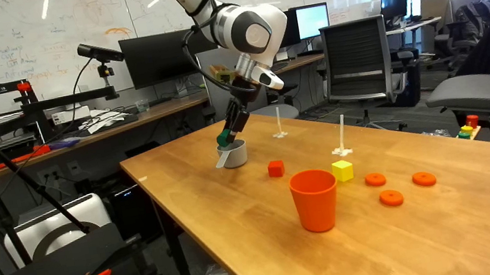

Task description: Put the green, orange and yellow blocks in the pot

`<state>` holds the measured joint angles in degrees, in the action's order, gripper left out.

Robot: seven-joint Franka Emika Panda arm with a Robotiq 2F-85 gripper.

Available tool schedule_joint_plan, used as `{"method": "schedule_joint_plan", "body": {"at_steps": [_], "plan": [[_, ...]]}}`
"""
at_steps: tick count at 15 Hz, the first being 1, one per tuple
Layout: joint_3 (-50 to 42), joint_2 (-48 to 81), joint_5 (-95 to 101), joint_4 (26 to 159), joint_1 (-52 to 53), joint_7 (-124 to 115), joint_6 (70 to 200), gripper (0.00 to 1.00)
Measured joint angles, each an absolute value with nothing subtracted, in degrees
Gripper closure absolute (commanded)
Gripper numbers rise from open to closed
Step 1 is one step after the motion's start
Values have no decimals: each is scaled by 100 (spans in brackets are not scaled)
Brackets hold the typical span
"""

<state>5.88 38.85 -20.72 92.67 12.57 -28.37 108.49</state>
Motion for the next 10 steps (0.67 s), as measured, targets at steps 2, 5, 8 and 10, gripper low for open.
{"method": "schedule_joint_plan", "body": {"at_steps": [2,5,8,10], "plan": [[534,3884,-2002,9267,1257,-2838,10849,0],[438,3863,-1846,9268,1254,-2844,10849,0],[259,3730,-1633,9273,1238,-2903,10844,0],[119,3607,-1559,9295,1203,-2989,10843,0]]}}
